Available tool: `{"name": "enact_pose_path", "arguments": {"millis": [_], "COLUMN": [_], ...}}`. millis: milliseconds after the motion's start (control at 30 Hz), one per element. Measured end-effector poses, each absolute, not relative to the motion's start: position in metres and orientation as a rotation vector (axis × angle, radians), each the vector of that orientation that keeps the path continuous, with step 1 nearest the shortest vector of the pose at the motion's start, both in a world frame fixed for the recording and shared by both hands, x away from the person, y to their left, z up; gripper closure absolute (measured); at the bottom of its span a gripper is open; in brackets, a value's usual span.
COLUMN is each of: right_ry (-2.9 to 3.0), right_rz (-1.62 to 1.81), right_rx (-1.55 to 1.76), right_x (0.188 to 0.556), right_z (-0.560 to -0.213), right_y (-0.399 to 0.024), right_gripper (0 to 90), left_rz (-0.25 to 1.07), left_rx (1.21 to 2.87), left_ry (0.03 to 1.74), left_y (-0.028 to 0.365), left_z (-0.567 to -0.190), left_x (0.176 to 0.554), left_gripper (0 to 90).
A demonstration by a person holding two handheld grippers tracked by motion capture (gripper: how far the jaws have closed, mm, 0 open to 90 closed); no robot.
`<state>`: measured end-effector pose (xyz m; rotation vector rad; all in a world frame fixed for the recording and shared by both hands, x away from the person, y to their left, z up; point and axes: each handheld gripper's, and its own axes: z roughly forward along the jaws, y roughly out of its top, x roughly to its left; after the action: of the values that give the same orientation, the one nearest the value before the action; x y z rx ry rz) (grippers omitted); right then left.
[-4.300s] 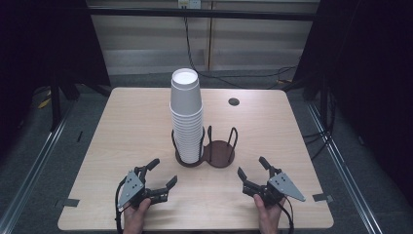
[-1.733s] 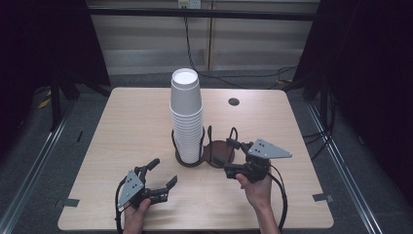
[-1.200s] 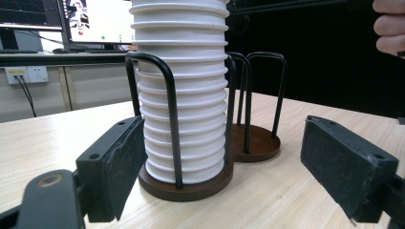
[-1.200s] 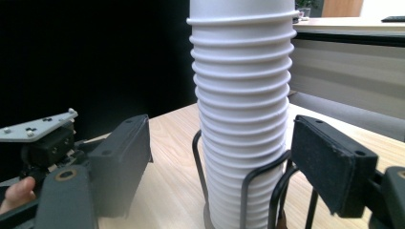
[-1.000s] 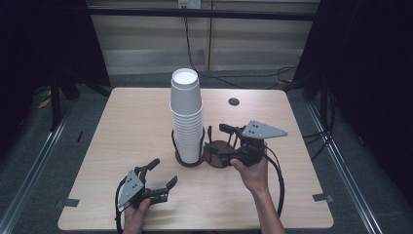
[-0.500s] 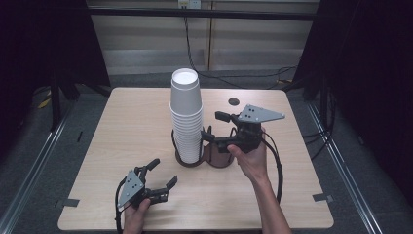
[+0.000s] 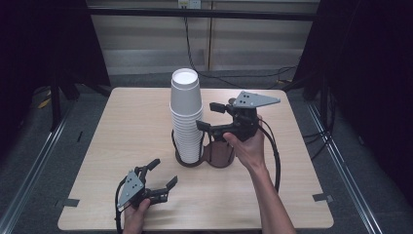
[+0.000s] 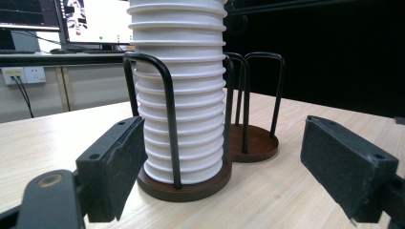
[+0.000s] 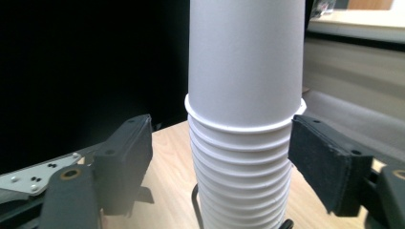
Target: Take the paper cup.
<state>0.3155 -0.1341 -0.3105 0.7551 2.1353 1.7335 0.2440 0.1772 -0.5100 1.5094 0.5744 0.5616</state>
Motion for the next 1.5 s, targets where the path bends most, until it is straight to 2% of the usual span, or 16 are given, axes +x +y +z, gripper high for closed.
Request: {"name": "enact_pose_path", "arguments": {"millis": [300,400,600,1200,1500], "right_ry": [2.177,2.199,2.229,2.299,2.346], "right_rz": [1.682,1.677,1.654,1.597,1.553], "right_rx": [0.739,0.747,0.741,0.715,0.715], "right_x": [0.325,0.331,0.336,0.356,0.368], "right_z": [-0.293,-0.285,-0.277,-0.249,-0.250], "right_y": [-0.128,-0.127,-0.124,-0.116,-0.102], "right_gripper": [23.9,19.2,16.0,13.9,13.5], "left_rz": [0.559,0.558,0.556,0.556,0.557], "left_rx": [1.508,1.509,1.508,1.510,1.511], "left_ry": [0.573,0.570,0.570,0.570,0.569], "left_y": [0.177,0.177,0.177,0.177,0.177], "left_z": [-0.510,-0.510,-0.510,-0.510,-0.510], "left_x": [0.244,0.244,0.244,0.244,0.244], "left_gripper": [15.6,15.6,15.6,15.6,15.6]}}
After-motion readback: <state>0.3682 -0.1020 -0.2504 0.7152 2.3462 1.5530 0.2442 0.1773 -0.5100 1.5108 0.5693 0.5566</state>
